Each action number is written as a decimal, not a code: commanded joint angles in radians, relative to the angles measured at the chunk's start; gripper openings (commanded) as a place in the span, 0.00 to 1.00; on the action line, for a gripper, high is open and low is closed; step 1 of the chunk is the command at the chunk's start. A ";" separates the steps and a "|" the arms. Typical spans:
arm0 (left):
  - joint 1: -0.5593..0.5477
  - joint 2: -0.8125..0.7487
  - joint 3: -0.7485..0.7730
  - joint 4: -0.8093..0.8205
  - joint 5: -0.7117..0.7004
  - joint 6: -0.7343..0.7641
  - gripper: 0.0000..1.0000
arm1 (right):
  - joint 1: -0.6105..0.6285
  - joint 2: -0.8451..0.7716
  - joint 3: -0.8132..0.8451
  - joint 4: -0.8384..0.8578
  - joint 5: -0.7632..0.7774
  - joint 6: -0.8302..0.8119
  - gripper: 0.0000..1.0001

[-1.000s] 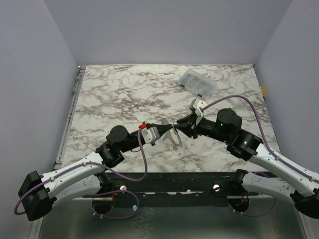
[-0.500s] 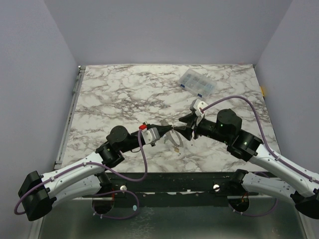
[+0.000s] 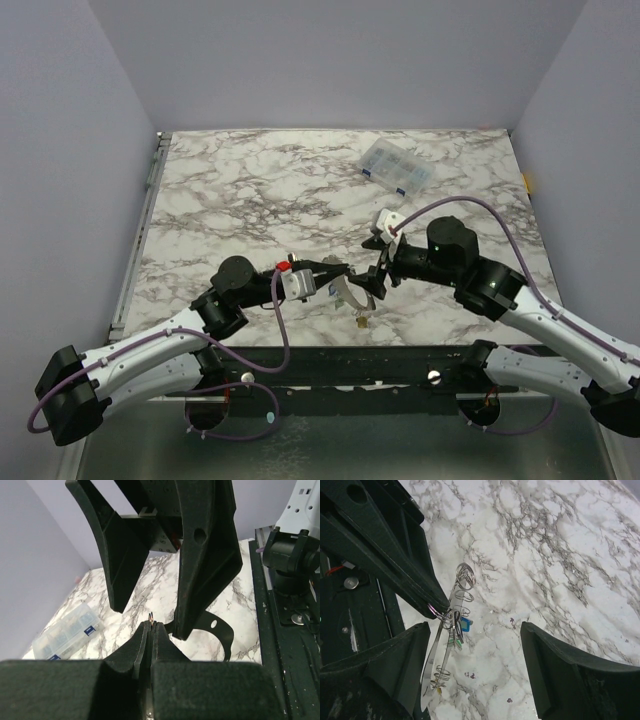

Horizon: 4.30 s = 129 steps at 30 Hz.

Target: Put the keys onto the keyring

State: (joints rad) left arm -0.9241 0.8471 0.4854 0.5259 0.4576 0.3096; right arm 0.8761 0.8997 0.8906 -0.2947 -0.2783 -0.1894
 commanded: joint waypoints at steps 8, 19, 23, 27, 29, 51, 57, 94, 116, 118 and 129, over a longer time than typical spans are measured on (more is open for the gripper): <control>0.003 -0.023 -0.014 0.075 0.074 0.033 0.00 | 0.003 -0.262 -0.153 0.110 -0.043 -0.117 0.83; 0.004 -0.010 -0.010 0.076 0.183 0.018 0.00 | 0.004 -0.180 -0.152 0.087 -0.052 -0.257 0.64; 0.003 -0.001 -0.008 0.075 0.199 0.017 0.00 | 0.004 -0.165 -0.146 0.105 -0.108 -0.262 0.56; 0.003 -0.001 -0.010 0.076 0.195 0.017 0.00 | 0.004 -0.147 -0.133 0.099 -0.160 -0.244 0.54; 0.003 0.000 -0.009 0.075 0.193 0.017 0.00 | 0.004 -0.136 -0.124 0.097 -0.174 -0.234 0.51; 0.003 0.010 -0.013 0.075 0.168 0.020 0.00 | 0.030 -0.058 -0.059 0.085 -0.256 -0.171 0.34; 0.003 0.011 -0.014 0.075 0.165 0.021 0.00 | 0.043 -0.046 -0.055 0.075 -0.251 -0.163 0.22; 0.002 0.103 0.144 -0.185 0.282 0.006 0.43 | 0.049 0.126 0.315 -0.585 -0.048 -0.110 0.01; -0.066 0.079 0.210 -0.393 -0.090 -0.205 0.57 | 0.049 0.214 0.422 -0.741 0.221 0.241 0.01; -0.111 0.096 0.204 -0.389 -0.141 -0.213 0.57 | 0.049 0.196 0.426 -0.717 0.227 0.248 0.01; -0.242 0.199 0.167 -0.316 -0.441 -0.200 0.51 | 0.049 0.148 0.452 -0.692 0.204 0.258 0.01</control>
State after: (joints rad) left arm -1.1553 1.0248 0.6781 0.1513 0.1905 0.1265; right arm 0.9173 1.0733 1.3140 -1.0183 -0.0757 0.0521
